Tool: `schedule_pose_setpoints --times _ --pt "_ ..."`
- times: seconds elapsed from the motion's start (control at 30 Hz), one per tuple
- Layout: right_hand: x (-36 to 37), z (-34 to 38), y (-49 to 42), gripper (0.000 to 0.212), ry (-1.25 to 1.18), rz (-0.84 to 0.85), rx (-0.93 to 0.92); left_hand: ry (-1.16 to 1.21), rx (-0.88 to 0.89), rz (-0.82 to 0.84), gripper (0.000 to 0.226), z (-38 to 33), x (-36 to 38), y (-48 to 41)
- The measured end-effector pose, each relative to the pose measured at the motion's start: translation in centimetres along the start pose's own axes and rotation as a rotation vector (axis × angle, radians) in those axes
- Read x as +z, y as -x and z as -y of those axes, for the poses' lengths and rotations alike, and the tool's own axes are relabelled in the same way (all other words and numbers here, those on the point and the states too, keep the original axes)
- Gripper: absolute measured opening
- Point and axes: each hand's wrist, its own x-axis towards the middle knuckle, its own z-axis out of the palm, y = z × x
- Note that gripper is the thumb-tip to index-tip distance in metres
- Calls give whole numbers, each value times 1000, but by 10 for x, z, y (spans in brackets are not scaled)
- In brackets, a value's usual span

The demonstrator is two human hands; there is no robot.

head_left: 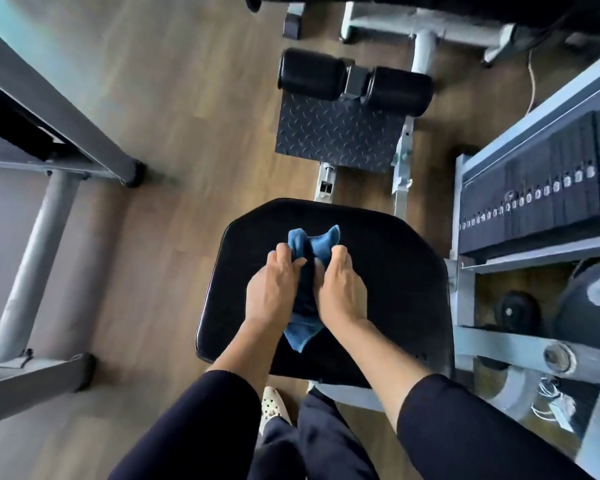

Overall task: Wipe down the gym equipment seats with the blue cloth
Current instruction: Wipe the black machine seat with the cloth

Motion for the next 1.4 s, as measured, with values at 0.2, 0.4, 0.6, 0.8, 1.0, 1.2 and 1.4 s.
schedule_pose_setpoints --times 0.2,0.4,0.6,0.8,1.0,1.2,1.4 --pt "11 -19 -22 32 39 -177 -68 -107 97 -104 33 7 33 -22" --pt "-1 -73 -18 46 -102 -301 142 -15 -97 -260 47 -17 33 -10" --pt "-8 -133 -31 62 114 -119 104 -118 191 14 56 -47 52 -13" --pt "-1 -143 -38 64 214 -6 7 -195 205 -49 45 -38 72 -21" --pt "0 -144 -36 62 211 -23 4 -197 144 -145 37 -41 76 -53" --pt "1 -144 -38 61 211 -20 5 -215 61 -190 34 -47 81 -82" --pt "0 -144 -39 61 210 -20 8 -231 403 -193 35 -21 73 -47"
